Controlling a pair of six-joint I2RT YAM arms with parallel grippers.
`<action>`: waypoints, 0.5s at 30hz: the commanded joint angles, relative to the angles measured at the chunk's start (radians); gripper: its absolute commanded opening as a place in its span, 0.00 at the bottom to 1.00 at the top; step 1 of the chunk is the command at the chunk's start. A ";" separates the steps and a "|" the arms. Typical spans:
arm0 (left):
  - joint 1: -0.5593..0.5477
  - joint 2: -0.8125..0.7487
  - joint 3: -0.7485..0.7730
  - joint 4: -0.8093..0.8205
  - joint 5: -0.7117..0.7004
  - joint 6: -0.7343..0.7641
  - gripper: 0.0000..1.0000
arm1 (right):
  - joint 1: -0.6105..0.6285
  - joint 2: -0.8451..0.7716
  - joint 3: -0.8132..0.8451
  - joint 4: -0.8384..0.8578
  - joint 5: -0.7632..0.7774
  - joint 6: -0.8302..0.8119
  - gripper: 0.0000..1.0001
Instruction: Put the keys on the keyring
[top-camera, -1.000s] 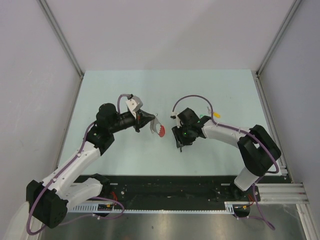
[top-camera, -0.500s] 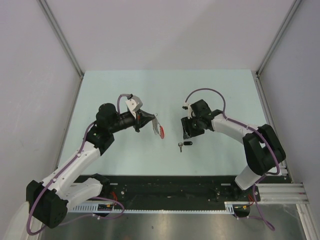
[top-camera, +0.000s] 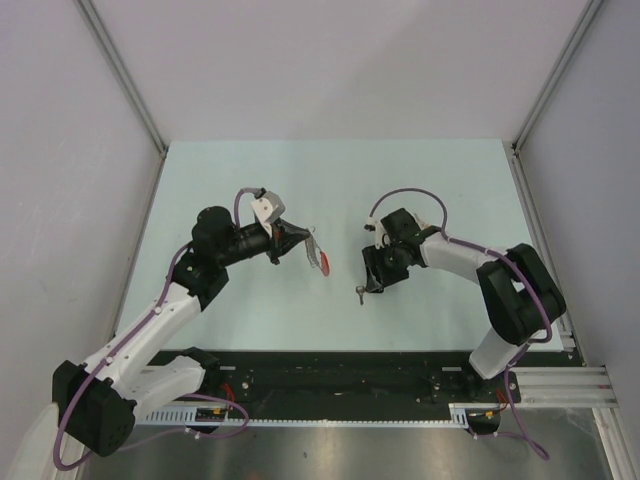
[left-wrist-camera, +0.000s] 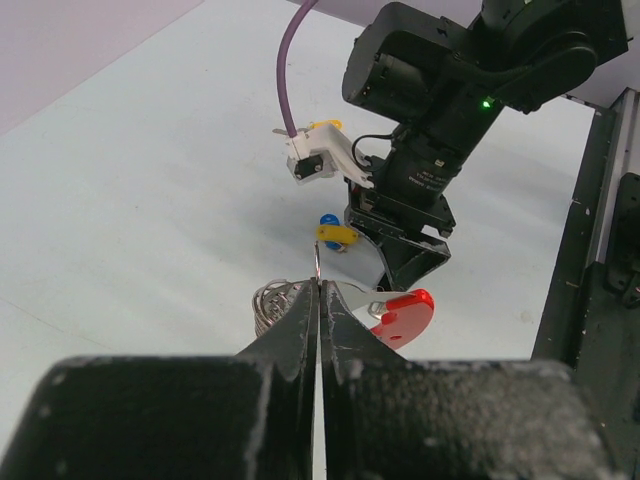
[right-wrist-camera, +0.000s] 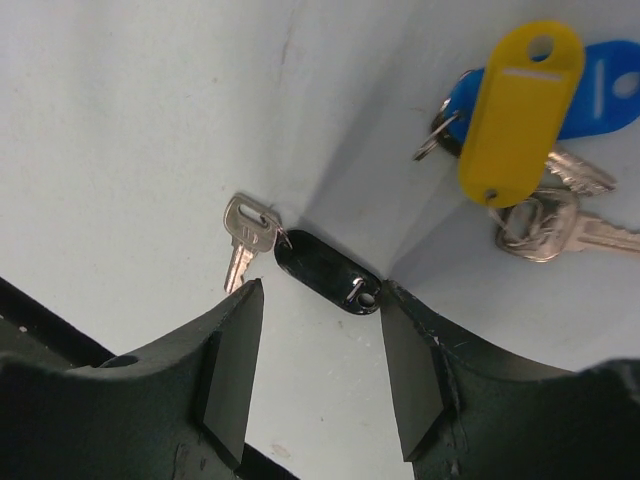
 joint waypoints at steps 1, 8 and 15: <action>0.007 -0.015 0.044 0.042 0.016 0.005 0.00 | 0.049 -0.036 -0.027 -0.043 -0.035 0.003 0.55; 0.008 -0.016 0.044 0.042 0.015 0.005 0.00 | 0.080 -0.147 -0.027 -0.031 0.067 0.077 0.49; 0.007 -0.024 0.044 0.039 0.009 0.007 0.00 | 0.120 -0.203 -0.029 0.020 0.183 0.108 0.44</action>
